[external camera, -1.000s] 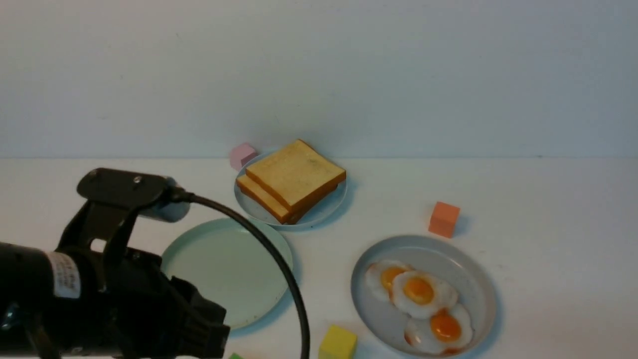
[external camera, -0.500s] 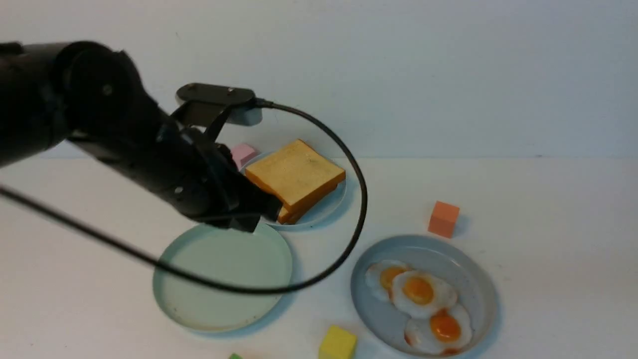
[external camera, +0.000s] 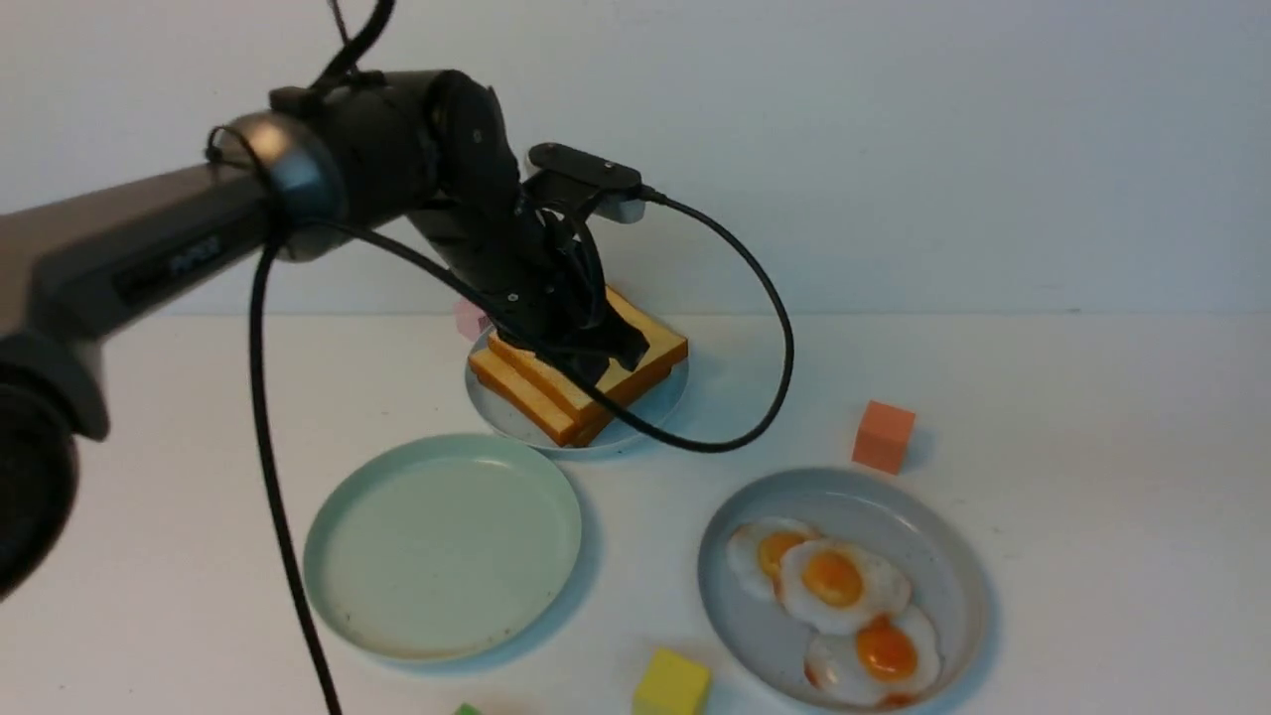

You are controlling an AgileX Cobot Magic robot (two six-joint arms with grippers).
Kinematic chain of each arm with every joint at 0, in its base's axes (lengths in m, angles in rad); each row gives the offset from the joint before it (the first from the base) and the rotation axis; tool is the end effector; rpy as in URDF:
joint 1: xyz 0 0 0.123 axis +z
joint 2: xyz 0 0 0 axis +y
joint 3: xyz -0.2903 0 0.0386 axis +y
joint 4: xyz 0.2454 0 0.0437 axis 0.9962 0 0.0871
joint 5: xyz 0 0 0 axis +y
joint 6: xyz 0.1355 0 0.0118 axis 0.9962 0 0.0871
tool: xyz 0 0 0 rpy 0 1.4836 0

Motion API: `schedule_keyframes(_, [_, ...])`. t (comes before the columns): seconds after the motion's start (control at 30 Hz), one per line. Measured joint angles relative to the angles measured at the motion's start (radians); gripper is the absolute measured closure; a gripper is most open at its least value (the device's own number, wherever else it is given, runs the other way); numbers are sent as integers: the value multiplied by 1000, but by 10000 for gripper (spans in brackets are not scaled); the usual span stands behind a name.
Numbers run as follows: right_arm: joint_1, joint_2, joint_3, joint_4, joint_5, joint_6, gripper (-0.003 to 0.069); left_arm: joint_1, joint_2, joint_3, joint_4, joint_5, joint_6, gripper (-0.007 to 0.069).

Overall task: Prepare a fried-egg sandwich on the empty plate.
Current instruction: Use the left arm to grab a slice of bread

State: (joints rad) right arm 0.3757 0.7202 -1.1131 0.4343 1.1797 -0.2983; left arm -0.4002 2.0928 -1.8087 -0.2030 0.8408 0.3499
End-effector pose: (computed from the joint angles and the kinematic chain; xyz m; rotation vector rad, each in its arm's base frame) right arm 0.0884 0.0917 0.4005 -0.7622 2.1023 0.5835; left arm 0.4484 -0.2119 0.2134 0.8383 2.4642 -0.2633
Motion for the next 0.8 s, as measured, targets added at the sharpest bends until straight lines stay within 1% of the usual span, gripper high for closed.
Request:
schedule_keyframes(0.07, [3, 0, 0, 0, -34, -13, 652, 0, 53, -30, 3, -63, 42, 368])
schedule_keyframes(0.1, [3, 0, 0, 0, -36, -14, 652, 0, 53, -30, 3, -63, 42, 361])
schedule_keyframes(0.13, [3, 0, 0, 0, -48, -15, 652, 0, 68, -33, 4, -87, 52, 331])
schedule_keyframes(0.17, [3, 0, 0, 0, -62, -17, 652, 0, 86, -35, 4, -120, 65, 281])
schedule_keyframes(0.23, [3, 0, 0, 0, -73, -18, 651, 0, 111, -35, 8, -149, 81, 230])
schedule_keyframes(0.3, [3, 0, 0, 0, -77, -18, 650, 0, 126, -35, 8, -157, 86, 210])
schedule_keyframes(0.47, [3, 0, 0, -5, -83, -18, 648, 0, 143, -38, 17, -167, 89, 198])
schedule_keyframes(0.67, [3, 0, 0, -5, -87, -18, 646, -3, 155, -44, 55, -171, 89, 205])
schedule_keyframes(0.73, [3, 0, 0, -5, -88, -18, 645, -7, 155, -44, 73, -172, 88, 245])
schedule_keyframes(0.77, [3, 0, 0, -6, -88, -18, 645, -7, 155, -44, 80, -175, 88, 289])
schedule_keyframes(0.8, [3, 0, 0, -6, -88, -18, 645, -7, 155, -44, 82, -175, 88, 297])
